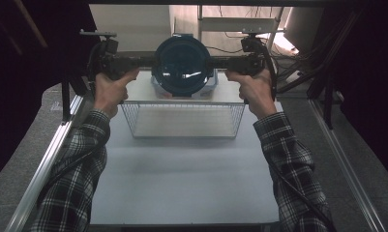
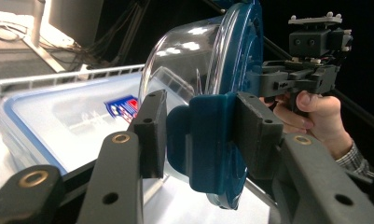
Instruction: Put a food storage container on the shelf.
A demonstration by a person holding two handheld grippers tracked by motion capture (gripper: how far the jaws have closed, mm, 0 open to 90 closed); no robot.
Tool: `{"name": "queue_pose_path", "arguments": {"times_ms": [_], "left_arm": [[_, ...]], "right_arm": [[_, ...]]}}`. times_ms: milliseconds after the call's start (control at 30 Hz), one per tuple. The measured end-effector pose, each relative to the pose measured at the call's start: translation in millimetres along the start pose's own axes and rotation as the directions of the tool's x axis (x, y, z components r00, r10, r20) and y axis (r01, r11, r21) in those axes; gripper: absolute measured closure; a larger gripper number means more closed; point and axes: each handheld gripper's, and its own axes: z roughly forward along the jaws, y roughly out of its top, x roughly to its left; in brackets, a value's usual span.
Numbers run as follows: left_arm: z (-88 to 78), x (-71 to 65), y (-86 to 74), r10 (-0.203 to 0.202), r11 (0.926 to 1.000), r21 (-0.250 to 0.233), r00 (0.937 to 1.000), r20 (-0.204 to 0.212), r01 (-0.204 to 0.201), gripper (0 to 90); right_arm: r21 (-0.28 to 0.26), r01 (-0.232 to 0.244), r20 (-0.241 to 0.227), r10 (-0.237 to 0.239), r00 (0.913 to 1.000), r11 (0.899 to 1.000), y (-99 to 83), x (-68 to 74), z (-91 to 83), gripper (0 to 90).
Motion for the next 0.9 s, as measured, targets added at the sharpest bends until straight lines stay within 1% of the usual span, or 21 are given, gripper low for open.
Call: {"name": "queue_pose_path", "arguments": {"times_ms": [33, 100, 133, 167, 200, 267, 367, 433, 500, 533, 567, 633, 667, 767, 833, 900], "left_arm": [[0.0, 0.0, 0.0, 0.000, 1.0000, 0.000, 1.0000, 0.000, 0.000, 57.1], [1.9, 5.5, 1.5, -0.010, 0.9999, -0.014, 0.9999, 0.008, 0.010, 57.2], [1.9, 5.5, 1.5, -0.010, 0.9999, -0.014, 0.9999, 0.008, 0.010, 57.2], [2.9, 8.1, 1.7, -0.015, 0.9997, -0.018, 0.9998, 0.010, 0.016, 57.1], [3.8, 10.2, 2.0, -0.021, 0.9996, -0.019, 0.9997, 0.010, 0.021, 57.1], [6.4, 14.5, 1.9, -0.027, 0.9994, -0.023, 0.9996, 0.009, 0.027, 56.9], [7.4, 18.1, 2.2, -0.029, 0.9989, -0.036, 0.9995, 0.011, 0.030, 57.0], [7.7, 18.2, 2.4, -0.022, 0.9989, -0.041, 0.9997, 0.005, 0.023, 56.7], [8.7, 16.5, 3.1, 0.004, 0.9989, -0.047, 0.9999, -0.016, -0.005, 56.4], [8.7, 16.5, 3.1, 0.004, 0.9989, -0.047, 0.9999, -0.016, -0.005, 55.9], [9.0, 15.6, 3.4, 0.010, 0.9988, -0.047, 0.9996, -0.027, -0.011, 55.9], [9.4, 15.7, 3.3, 0.008, 0.9988, -0.048, 0.9994, -0.034, -0.010, 55.6], [9.8, 15.8, 2.5, 0.005, 0.9984, -0.056, 0.9994, -0.036, -0.007, 55.5], [10.0, 16.7, 1.2, 0.008, 0.9980, -0.062, 0.9993, -0.035, -0.010, 55.3], [10.2, 18.5, -1.5, -0.004, 0.9970, -0.077, 0.9996, -0.026, 0.002, 55.3], [10.3, 19.6, -2.0, -0.011, 0.9969, -0.078, 0.9996, -0.025, 0.009, 55.0]], "right_arm": [[0.000, 0.000, 0.000, 0.000, 1.0000, 1.000, 0.0, 0.0, 0.0, 56.7], [-0.007, -0.006, -0.002, 0.006, 1.0000, 1.000, 4.3, -3.7, 3.0, 56.7], [-0.007, -0.006, -0.002, 0.006, 1.0000, 1.000, 4.3, -3.7, 3.0, 56.7], [-0.009, -0.002, 0.012, 0.002, 0.9999, 1.000, 7.6, -4.5, 4.3, 56.6], [-0.009, -0.002, 0.012, 0.002, 0.9999, 1.000, 7.6, -4.5, 4.3, 56.6], [-0.007, -0.007, 0.027, 0.007, 0.9996, 1.000, 11.6, -6.4, 7.4, 56.3], [-0.011, -0.008, 0.027, 0.009, 0.9996, 1.000, 13.9, -9.6, 9.8, 56.3], [-0.012, -0.009, 0.030, 0.009, 0.9995, 1.000, 15.1, -10.5, 11.1, 56.0], [-0.012, -0.005, 0.034, 0.005, 0.9994, 1.000, 15.8, -11.2, 12.4, 54.9], [-0.012, 0.003, 0.042, -0.002, 0.9991, 1.000, 16.1, -11.5, 13.2, 54.7], [-0.012, 0.003, 0.042, -0.002, 0.9991, 1.000, 16.1, -11.5, 13.2, 54.7], [-0.016, -0.006, 0.038, 0.007, 0.9993, 1.000, 16.6, -13.9, 14.2, 54.5], [-0.024, -0.011, 0.032, 0.011, 0.9994, 1.000, 16.4, -15.8, 15.1, 54.4], [-0.028, -0.015, 0.027, 0.016, 0.9995, 0.999, 16.3, -17.0, 15.5, 54.3], [-0.031, -0.017, 0.026, 0.018, 0.9995, 0.999, 17.0, -17.3, 16.3, 54.2], [-0.031, -0.011, 0.029, 0.012, 0.9995, 0.999, 17.8, -16.9, 16.8, 54.0]]}}
